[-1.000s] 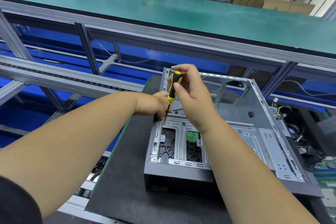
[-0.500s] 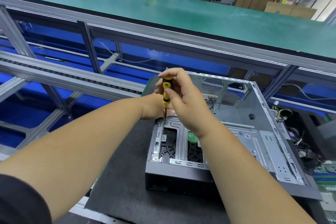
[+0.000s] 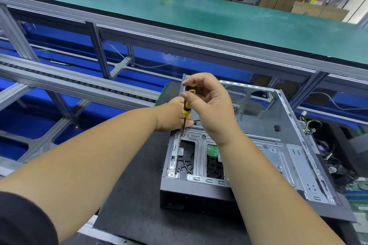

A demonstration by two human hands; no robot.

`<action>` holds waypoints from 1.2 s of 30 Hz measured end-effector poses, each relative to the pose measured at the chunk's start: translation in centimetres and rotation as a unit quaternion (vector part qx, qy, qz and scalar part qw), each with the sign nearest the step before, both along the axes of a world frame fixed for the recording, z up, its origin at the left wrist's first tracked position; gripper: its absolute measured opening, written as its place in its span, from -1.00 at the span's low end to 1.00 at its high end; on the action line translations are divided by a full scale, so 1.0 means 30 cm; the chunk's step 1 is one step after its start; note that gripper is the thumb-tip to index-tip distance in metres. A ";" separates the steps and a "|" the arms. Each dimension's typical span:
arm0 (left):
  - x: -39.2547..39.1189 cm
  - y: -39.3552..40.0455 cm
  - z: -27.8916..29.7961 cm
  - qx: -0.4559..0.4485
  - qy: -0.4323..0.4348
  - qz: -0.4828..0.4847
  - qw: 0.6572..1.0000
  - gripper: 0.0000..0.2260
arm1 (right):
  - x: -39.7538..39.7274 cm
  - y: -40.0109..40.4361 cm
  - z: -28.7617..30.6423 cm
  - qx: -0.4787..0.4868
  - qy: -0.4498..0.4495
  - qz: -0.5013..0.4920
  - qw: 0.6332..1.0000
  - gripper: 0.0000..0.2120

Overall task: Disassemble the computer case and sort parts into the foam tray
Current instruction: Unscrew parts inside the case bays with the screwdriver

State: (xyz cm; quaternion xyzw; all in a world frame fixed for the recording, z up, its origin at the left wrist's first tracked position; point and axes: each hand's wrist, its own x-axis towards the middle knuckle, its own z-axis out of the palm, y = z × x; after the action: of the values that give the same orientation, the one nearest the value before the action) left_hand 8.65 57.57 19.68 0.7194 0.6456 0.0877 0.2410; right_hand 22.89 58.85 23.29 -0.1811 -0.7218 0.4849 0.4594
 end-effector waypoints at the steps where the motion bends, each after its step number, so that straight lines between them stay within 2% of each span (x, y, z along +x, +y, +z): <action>1: 0.001 -0.002 0.001 0.003 -0.001 0.000 1.000 -0.78 | 0.002 0.001 -0.001 0.000 -0.001 0.001 1.000 -0.77; 6: 0.004 -0.004 0.003 0.014 -0.025 -0.007 1.000 -0.81 | -0.001 -0.014 -0.014 -0.050 0.013 0.052 0.997 -0.72; 10: 0.005 -0.010 0.008 0.024 0.050 -0.021 0.998 -0.78 | -0.030 -0.042 -0.025 -0.112 0.036 0.137 0.983 -0.82; 14: 0.000 -0.002 0.002 0.023 0.043 0.001 0.999 -0.69 | -0.033 -0.031 -0.032 -0.144 0.048 0.123 0.981 -0.84; 18: 0.004 0.008 0.007 0.012 0.006 -0.016 1.000 -0.81 | -0.003 -0.011 -0.034 -0.199 0.076 0.100 0.972 -0.91; 24: 0.012 0.003 0.021 0.000 0.010 0.000 1.000 -0.63 | 0.022 0.003 -0.020 -0.140 0.039 0.056 0.988 -0.81; 27: 0.004 0.007 0.012 -0.007 0.020 -0.002 1.000 -0.66 | 0.029 0.006 -0.016 -0.140 0.035 0.049 0.988 -0.78; 32: -0.022 0.022 -0.006 0.001 0.106 -0.052 0.993 -0.65 | 0.042 0.007 -0.001 -0.128 0.060 0.077 0.987 -0.76; 36: -0.038 0.025 -0.012 -0.015 0.097 -0.066 0.993 -0.65 | 0.083 0.023 0.018 -0.073 0.028 0.049 0.996 -0.75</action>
State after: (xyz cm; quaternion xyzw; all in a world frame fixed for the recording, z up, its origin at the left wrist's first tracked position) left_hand 7.51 58.32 19.31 0.7619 0.6181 -0.0079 0.1932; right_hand 25.38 59.52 23.85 -0.1649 -0.6798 0.5627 0.4404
